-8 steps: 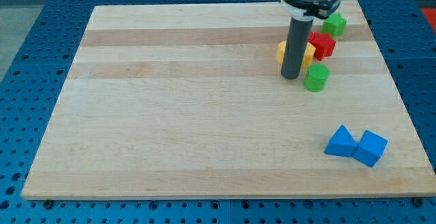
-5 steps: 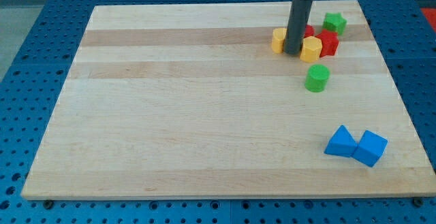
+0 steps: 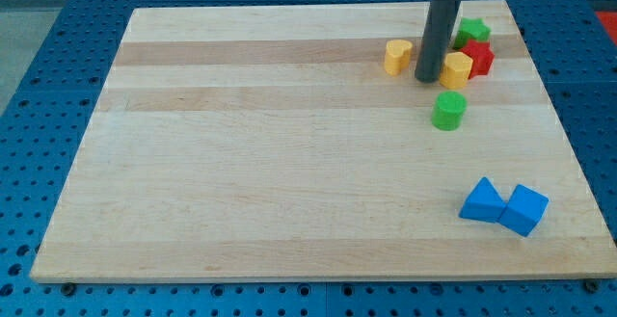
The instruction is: Move the group of blocks towards the top right of the board
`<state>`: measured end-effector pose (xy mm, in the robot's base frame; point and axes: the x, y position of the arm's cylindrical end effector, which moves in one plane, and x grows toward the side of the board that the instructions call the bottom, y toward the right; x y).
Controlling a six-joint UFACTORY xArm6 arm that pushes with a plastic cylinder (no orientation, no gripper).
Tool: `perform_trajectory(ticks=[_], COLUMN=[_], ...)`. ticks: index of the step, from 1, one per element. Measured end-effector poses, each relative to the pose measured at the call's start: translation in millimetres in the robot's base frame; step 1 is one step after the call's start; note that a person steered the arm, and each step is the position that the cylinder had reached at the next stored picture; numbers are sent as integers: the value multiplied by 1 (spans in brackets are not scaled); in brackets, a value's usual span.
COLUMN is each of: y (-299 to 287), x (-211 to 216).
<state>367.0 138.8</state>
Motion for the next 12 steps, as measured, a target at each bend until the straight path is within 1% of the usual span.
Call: perform_trajectory(ticks=[1, 2, 3, 4, 6, 7, 9, 10, 11, 12], y=[-21, -63, -80, -78, -17, -5, 4, -40, -57, -47], x=[23, 22, -33, -42, -73, -79, -79, -71, -40, -14])
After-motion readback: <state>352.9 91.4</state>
